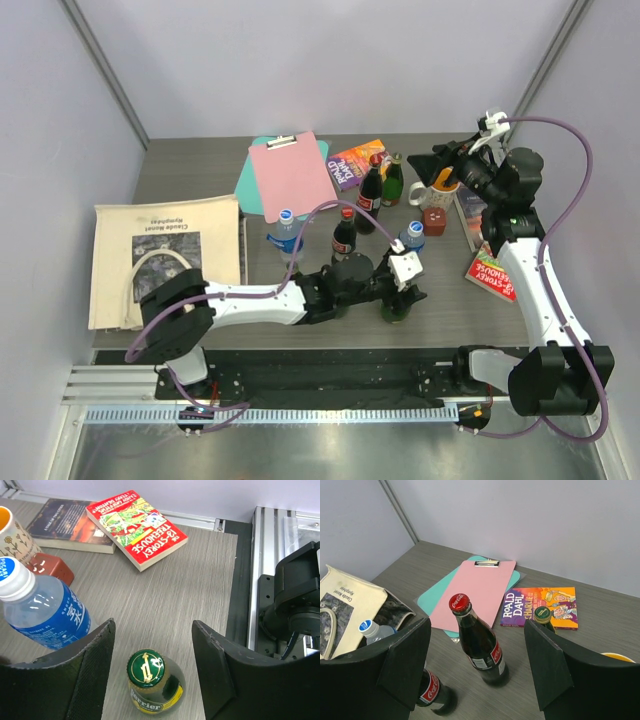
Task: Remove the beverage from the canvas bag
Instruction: Place the drink at the center of the board, then adjust the canvas bag at the center of the board.
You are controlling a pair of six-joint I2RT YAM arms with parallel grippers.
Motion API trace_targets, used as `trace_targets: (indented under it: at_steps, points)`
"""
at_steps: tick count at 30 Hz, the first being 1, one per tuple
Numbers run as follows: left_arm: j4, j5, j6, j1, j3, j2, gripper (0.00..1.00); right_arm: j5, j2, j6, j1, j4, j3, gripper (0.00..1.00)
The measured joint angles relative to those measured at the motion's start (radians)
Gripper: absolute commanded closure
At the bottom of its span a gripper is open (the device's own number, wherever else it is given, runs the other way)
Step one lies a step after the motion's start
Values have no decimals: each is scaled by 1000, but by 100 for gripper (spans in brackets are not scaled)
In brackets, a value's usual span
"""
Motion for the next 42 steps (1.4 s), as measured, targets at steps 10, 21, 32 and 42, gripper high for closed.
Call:
trace_targets:
  at_steps: [10, 21, 32, 42]
  points:
    - [-140, -60, 48, -1, 4, -206, 16, -31, 0, -9, 0, -2, 0, 20]
    - [-537, -416, 26, 25, 217, -551, 5, -162, 81, -188, 65, -109, 151, 19]
    - [-885, -756, -64, 226, 523, -649, 0, -299, 220, -580, 420, -388, 364, 19]
    - [-1200, -740, -264, 546, 721, -585, 0, -103, 330, -1083, 1001, -645, 411, 19]
